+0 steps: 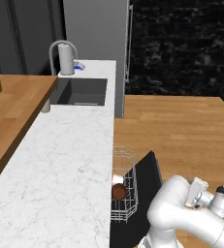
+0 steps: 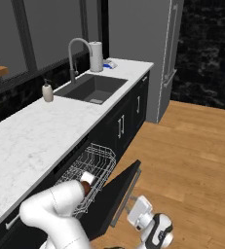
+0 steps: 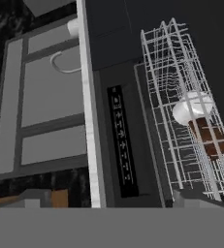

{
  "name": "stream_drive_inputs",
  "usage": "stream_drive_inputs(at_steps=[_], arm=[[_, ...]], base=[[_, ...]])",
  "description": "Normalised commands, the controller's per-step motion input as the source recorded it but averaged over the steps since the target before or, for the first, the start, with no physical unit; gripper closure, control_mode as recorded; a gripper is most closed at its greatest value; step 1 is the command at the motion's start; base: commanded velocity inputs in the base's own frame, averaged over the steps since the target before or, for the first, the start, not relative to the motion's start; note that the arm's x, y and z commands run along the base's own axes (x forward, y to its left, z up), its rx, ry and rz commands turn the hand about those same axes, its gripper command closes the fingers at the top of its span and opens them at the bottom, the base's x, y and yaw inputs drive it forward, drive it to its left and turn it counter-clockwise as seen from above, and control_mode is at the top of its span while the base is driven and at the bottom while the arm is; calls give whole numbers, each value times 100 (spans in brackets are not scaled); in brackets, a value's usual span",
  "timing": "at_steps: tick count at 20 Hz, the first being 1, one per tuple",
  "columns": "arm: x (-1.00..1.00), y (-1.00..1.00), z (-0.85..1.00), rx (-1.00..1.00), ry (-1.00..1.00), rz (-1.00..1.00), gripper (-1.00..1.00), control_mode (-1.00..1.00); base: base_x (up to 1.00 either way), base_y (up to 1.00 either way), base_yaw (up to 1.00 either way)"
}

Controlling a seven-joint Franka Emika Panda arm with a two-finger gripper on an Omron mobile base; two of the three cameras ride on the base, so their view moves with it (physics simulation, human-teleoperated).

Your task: Pick up the cup and bowl from the counter, place them in the dishwasher, and close the dishwasher door.

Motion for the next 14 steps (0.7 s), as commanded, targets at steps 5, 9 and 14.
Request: stream_drive_inputs(at_steps=[5,9,14], arm=[[41,0,-78,19,6,19,-100,-100],[46,0,-74,19,7,21,-100,-100],[43,0,-80,13,7,19,-100,-100]], base=[[0,0,0],[0,0,0],[0,0,0]])
